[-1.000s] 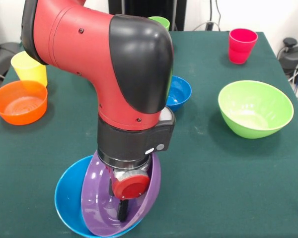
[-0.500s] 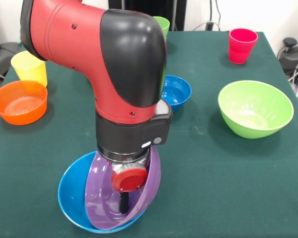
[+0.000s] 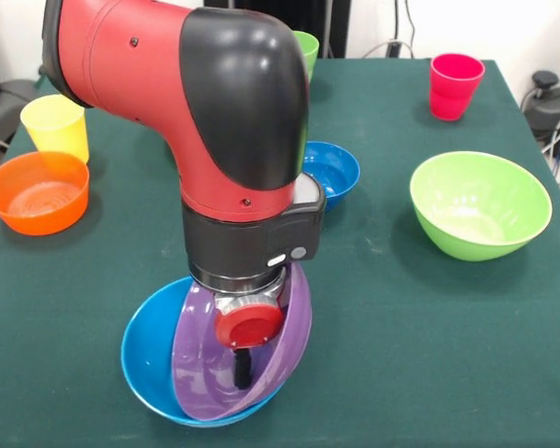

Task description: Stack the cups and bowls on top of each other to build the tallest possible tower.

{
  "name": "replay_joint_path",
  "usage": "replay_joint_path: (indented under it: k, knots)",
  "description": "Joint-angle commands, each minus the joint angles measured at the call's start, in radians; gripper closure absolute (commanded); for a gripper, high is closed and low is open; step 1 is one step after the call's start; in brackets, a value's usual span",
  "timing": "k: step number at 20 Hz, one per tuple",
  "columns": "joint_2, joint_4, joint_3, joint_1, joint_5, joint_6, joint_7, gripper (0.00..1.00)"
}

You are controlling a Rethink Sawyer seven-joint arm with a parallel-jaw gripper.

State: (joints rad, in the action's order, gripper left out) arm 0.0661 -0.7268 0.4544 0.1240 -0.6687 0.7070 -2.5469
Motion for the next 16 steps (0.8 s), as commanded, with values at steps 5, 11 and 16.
replay_joint_path:
  k: [5, 11, 16]
  knots:
    - [-0.033, -0.136, -0.171, -0.028, 0.088, 0.060, 0.085, 0.00]
    - [-0.047, -0.155, -0.187, -0.026, 0.086, 0.065, 0.079, 0.00]
    - [-0.057, -0.172, -0.194, -0.035, 0.082, 0.062, 0.063, 0.00]
